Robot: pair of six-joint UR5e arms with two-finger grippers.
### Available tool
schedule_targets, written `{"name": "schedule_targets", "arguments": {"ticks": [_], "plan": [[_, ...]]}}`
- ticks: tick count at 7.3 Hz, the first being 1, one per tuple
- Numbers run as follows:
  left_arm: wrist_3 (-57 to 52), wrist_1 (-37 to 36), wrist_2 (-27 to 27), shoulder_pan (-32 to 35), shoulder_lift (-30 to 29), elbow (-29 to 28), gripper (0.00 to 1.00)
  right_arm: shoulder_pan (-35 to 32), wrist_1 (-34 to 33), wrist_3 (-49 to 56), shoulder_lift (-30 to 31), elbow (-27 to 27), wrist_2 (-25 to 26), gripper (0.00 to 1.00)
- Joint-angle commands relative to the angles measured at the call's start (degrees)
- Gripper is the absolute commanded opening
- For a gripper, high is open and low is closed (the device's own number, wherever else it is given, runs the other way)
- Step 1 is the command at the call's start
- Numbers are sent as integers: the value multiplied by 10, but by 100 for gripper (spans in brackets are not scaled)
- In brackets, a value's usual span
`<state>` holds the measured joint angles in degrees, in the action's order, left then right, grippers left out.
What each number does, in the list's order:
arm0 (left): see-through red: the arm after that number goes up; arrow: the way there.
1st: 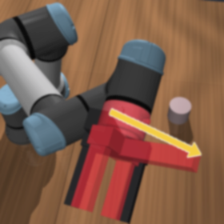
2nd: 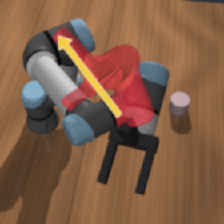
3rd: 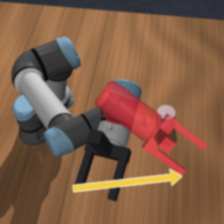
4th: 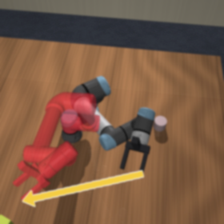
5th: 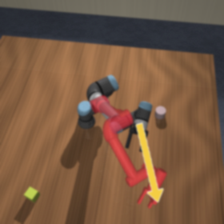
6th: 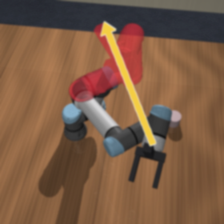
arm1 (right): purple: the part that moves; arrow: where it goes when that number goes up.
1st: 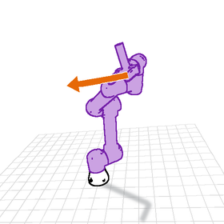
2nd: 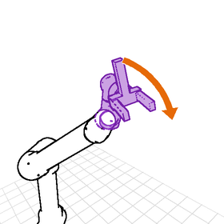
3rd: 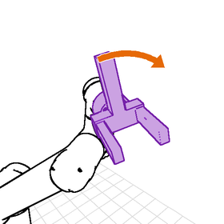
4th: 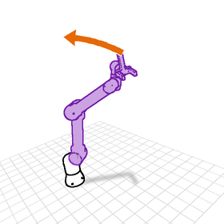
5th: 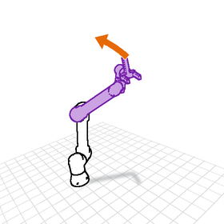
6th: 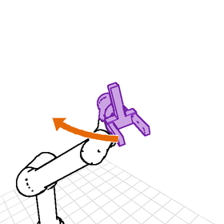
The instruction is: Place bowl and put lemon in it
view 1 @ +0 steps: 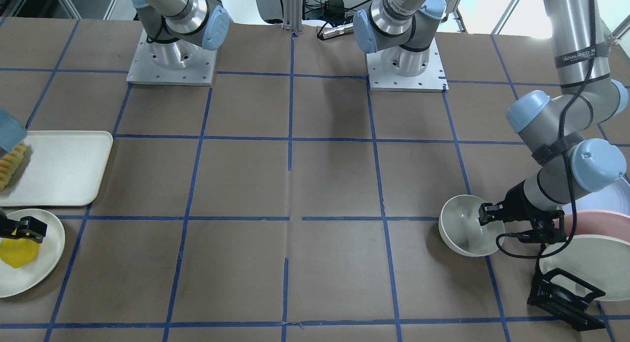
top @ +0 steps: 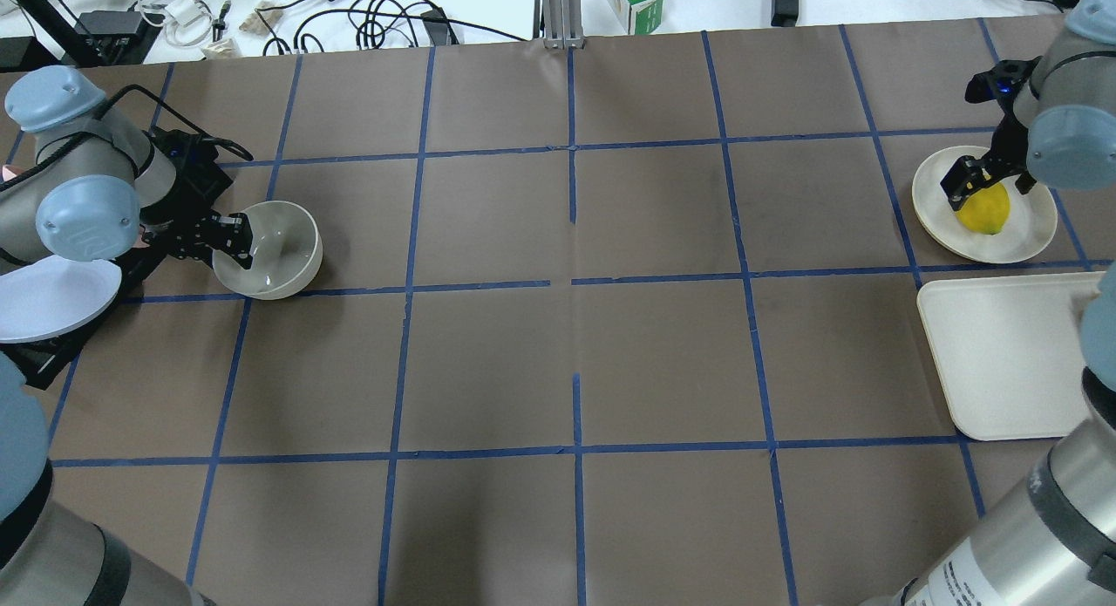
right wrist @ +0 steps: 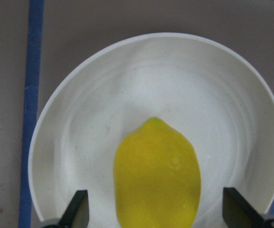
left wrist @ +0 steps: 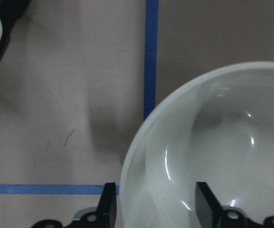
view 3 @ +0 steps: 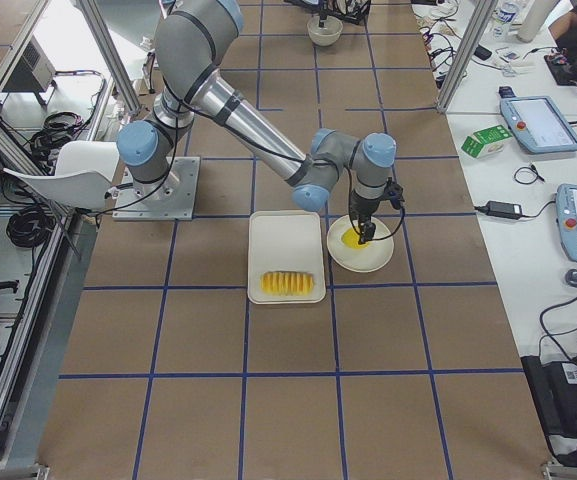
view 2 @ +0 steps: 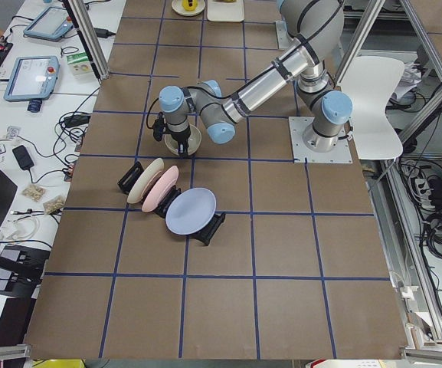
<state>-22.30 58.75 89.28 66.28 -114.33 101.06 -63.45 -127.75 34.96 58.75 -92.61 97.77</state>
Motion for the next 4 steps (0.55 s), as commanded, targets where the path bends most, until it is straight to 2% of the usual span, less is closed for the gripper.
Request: {"name": "schedule_targets", "arguments": {"ticks": [1, 2, 3, 4], "plan": [[-12, 0, 3, 0, 0, -2, 0, 3, -17, -3, -18, 0, -5, 100], [-11, 0, 2, 0, 1, -4, 0, 3, -16, -9, -18, 0, -7, 71], [-10, 0, 3, 0, 4, -6, 0, 3, -14, -9, -14, 1, -6, 23], [-6, 1, 3, 0, 8, -4, 0, 4, -6, -10, -10, 1, -1, 0]]}}
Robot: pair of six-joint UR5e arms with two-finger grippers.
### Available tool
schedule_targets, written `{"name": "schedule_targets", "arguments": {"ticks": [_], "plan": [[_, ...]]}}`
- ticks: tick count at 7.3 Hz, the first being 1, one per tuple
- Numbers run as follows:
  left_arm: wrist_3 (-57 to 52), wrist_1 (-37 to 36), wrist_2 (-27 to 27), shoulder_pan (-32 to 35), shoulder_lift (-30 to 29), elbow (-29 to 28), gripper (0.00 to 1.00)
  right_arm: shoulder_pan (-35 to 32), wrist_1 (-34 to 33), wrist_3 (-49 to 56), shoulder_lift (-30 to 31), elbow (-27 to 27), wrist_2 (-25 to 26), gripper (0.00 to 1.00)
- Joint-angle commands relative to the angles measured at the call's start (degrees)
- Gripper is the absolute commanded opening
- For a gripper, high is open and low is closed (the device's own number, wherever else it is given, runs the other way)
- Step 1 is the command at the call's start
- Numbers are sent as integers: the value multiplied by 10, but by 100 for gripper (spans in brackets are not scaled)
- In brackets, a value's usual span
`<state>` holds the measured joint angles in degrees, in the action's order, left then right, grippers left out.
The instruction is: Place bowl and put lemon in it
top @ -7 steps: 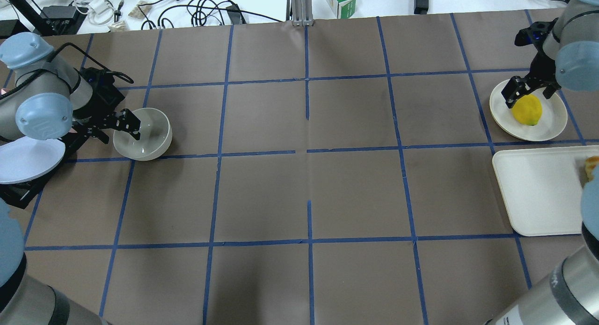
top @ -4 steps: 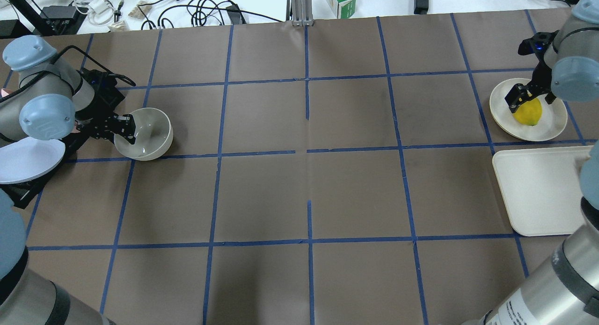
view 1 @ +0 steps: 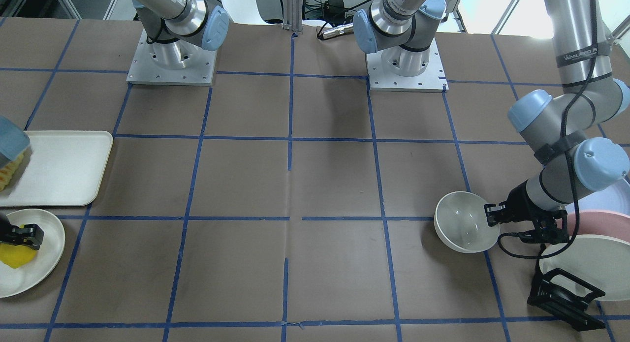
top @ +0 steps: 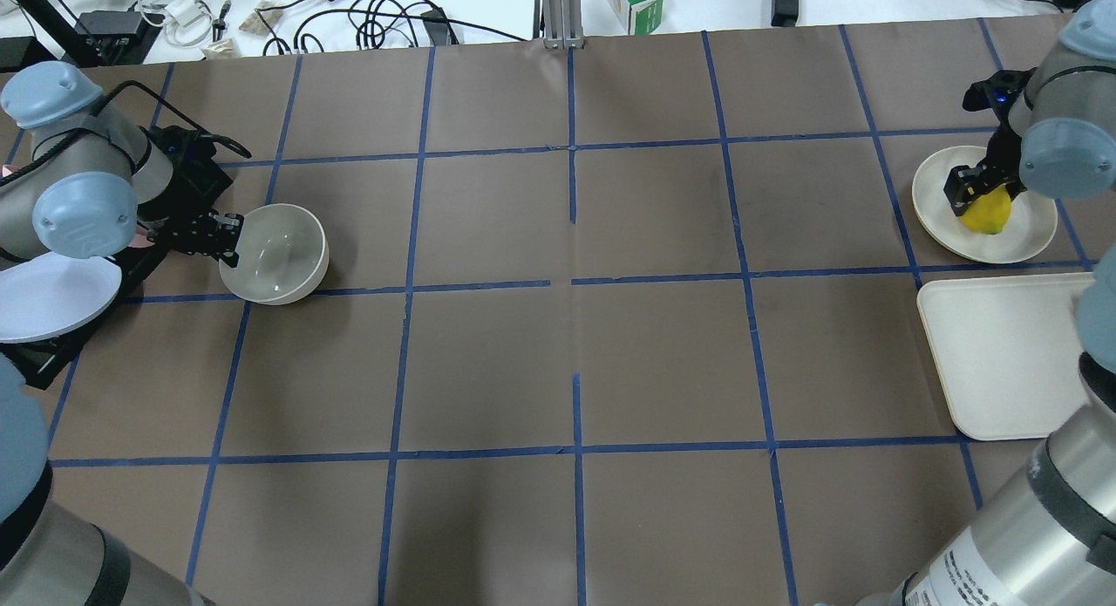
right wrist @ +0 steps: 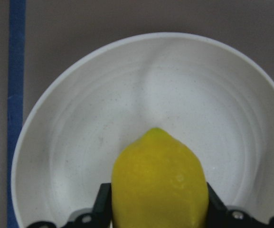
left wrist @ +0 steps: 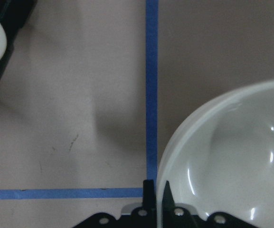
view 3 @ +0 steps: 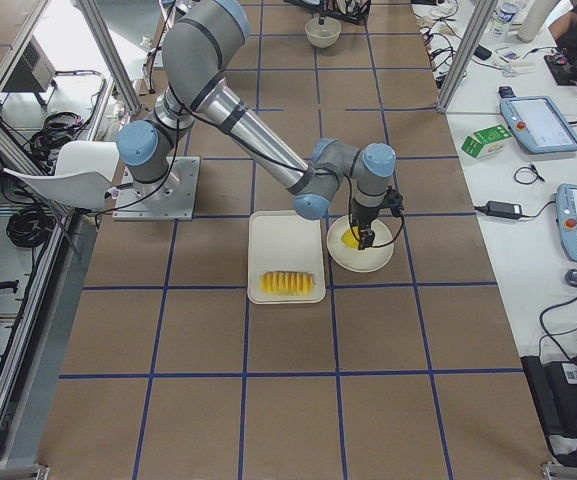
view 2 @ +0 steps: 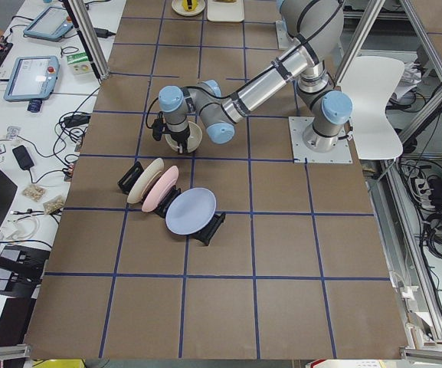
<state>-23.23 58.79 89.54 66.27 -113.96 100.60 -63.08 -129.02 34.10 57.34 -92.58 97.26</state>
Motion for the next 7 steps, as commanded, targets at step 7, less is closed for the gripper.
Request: {"name": "schedule_targets", "arguments": {"ticks": [7], "plan": [[267, 36, -125, 245, 54, 5, 0, -112, 191, -198, 142, 3, -25, 0]]}}
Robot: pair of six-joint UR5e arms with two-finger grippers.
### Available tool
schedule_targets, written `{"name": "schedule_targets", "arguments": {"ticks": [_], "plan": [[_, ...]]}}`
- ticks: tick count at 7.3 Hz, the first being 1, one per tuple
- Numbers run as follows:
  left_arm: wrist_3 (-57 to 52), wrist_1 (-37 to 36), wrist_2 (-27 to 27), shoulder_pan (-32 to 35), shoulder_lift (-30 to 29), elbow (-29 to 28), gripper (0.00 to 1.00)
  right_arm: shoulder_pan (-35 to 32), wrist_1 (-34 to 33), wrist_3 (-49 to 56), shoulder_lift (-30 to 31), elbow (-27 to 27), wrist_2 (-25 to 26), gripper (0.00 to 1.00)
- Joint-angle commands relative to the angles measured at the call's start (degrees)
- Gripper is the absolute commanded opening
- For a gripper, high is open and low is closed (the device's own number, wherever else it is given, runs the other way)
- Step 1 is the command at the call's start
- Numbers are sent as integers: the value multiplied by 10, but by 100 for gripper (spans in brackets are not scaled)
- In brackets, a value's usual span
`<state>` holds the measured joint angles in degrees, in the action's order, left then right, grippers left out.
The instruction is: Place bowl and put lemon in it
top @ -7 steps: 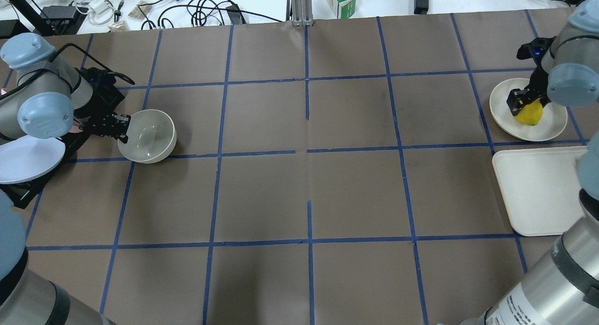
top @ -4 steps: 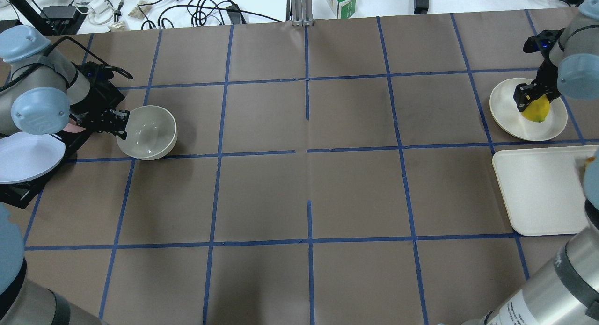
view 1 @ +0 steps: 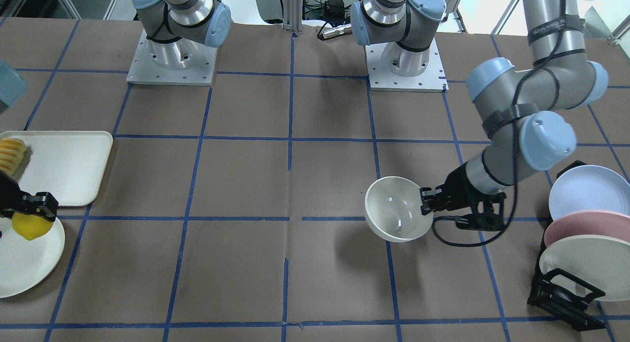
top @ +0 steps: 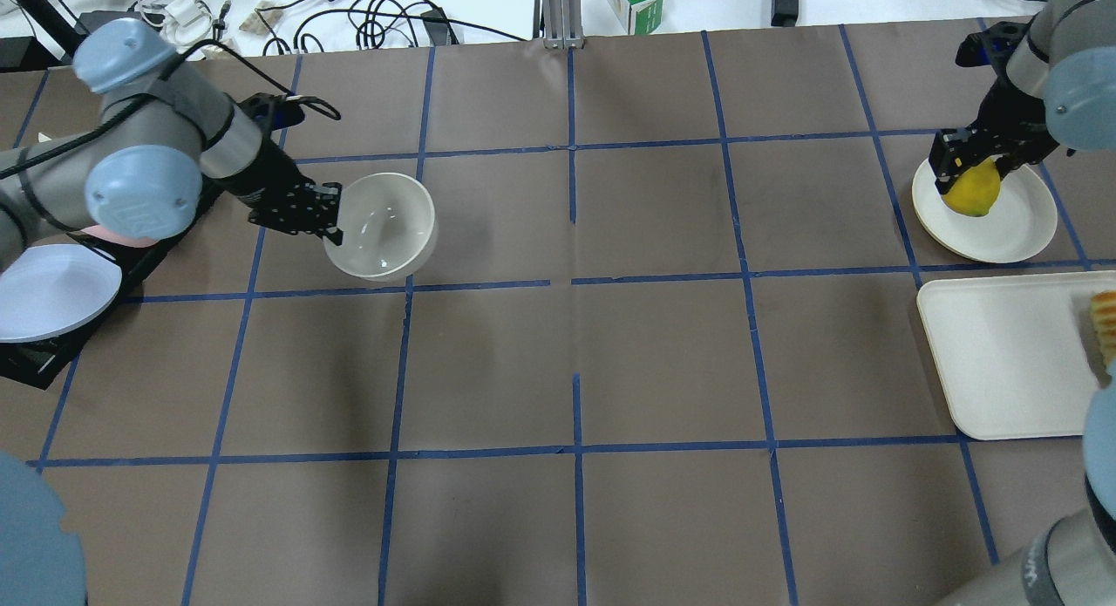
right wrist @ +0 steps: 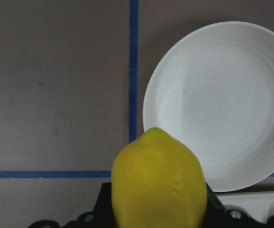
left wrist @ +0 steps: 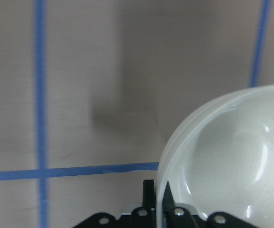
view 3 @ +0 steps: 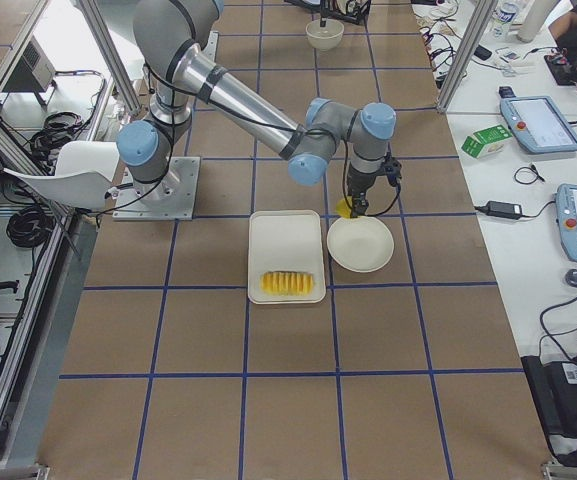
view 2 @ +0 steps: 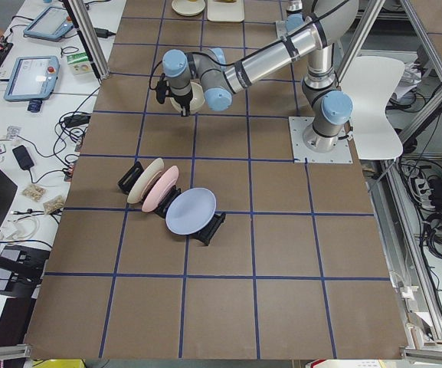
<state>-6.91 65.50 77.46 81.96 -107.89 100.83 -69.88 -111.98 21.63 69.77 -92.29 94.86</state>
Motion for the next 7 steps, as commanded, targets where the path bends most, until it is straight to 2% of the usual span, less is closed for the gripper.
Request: {"name": "schedule_targets", "arguments": {"ticks": [1, 2, 4, 6, 7], "plan": [[169, -76, -2, 144, -16, 5, 0, -79, 31, -126, 21, 1, -1, 0], [212, -84, 2, 178, -28, 4, 0, -104, 37, -164, 28, 1, -1, 0], [231, -117, 5, 190, -55, 6, 0, -169, 38, -254, 30, 4, -24, 0], [234, -134, 33, 203, -79, 0, 0, -187, 38, -278, 32, 4, -40, 0], [234, -161, 44, 210, -83, 0, 69, -188, 38, -278, 32, 4, -60, 0]]}}
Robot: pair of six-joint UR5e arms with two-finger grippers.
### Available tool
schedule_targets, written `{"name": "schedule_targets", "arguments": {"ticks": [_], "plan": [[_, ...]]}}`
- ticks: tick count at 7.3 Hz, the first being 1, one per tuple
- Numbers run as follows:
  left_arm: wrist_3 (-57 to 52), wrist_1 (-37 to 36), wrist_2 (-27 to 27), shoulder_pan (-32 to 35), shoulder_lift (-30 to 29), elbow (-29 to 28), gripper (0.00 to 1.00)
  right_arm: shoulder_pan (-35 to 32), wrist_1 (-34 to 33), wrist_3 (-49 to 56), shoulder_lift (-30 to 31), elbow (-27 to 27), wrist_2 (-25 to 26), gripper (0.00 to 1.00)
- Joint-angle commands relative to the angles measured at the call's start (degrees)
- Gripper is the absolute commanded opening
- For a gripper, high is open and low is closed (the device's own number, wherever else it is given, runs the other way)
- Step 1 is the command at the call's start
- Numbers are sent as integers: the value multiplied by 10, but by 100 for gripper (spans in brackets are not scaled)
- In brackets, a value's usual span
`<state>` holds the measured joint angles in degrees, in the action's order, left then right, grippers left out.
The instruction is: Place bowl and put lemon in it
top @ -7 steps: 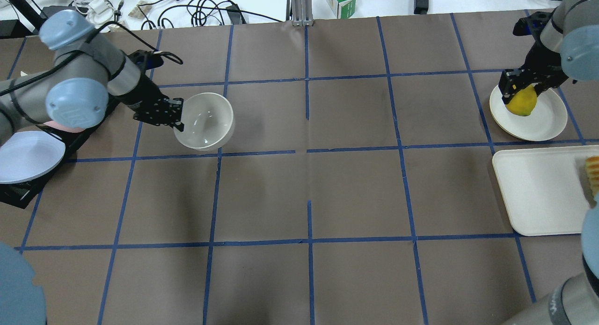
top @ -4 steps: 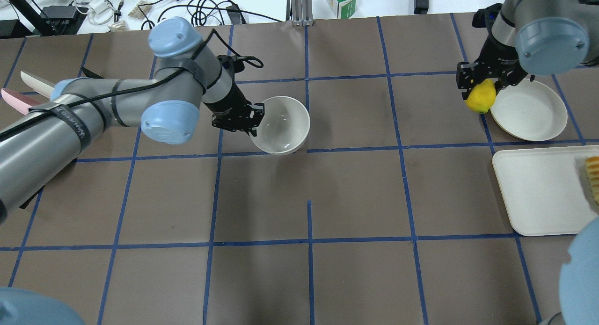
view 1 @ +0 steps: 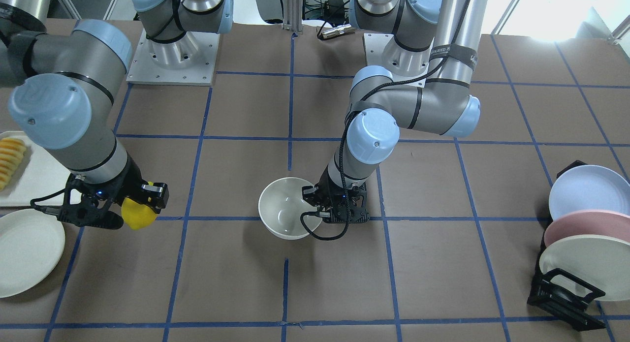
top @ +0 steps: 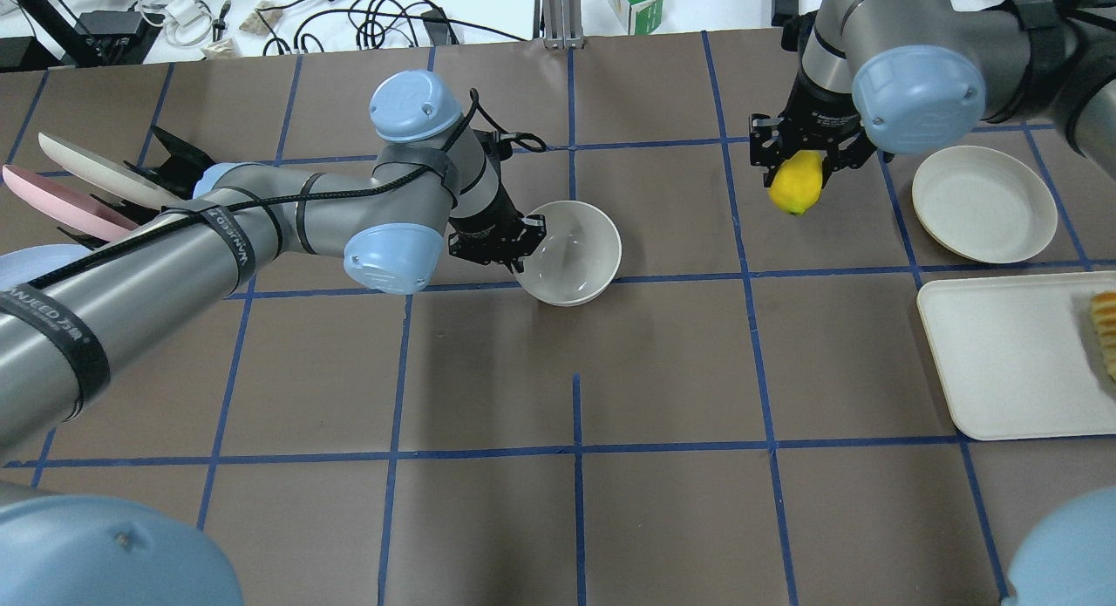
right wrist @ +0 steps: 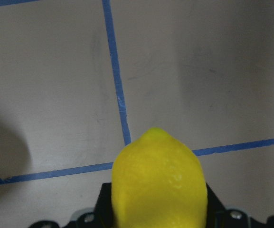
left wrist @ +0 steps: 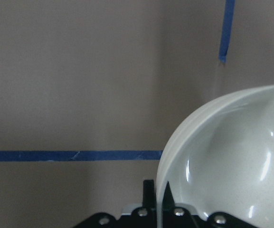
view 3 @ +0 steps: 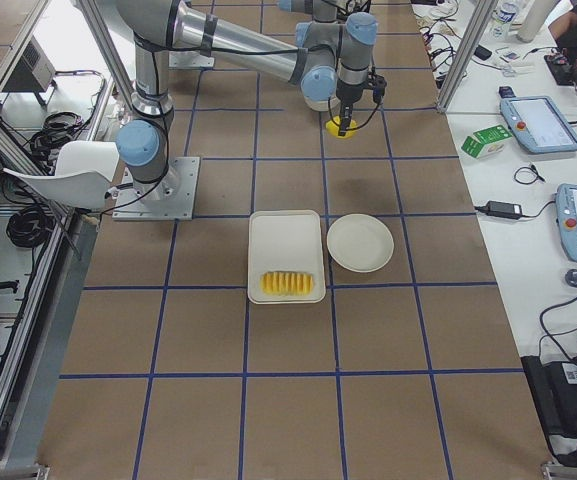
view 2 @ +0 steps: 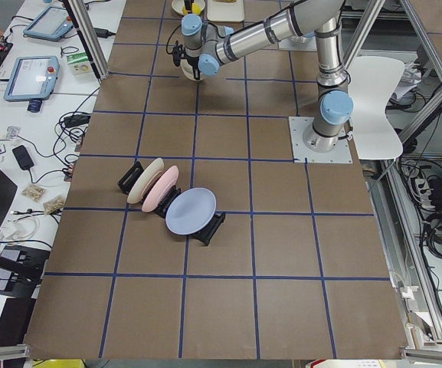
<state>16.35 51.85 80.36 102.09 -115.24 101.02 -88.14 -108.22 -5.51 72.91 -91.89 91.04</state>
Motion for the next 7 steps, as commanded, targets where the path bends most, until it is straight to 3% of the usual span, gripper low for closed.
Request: {"name": "schedule_targets", "arguments": {"ticks": [1, 2, 3, 5, 7], "plan": [[6, -63, 26, 7, -8, -6, 100, -7, 2, -6, 1, -1, -28, 0], [7, -40, 28, -6, 20, -24, 100, -26, 1, -11, 0, 0, -49, 0], [-2, 44, 29, -35, 53, -54, 100, -52, -1, -77, 0, 0, -53, 0], [-120, 208, 38, -91, 114, -102, 100, -99, -11, -105, -10, 0, -83, 0], [-219, 301, 90, -126, 185, -106, 100, -158, -69, -148, -53, 18, -83, 0]]}}
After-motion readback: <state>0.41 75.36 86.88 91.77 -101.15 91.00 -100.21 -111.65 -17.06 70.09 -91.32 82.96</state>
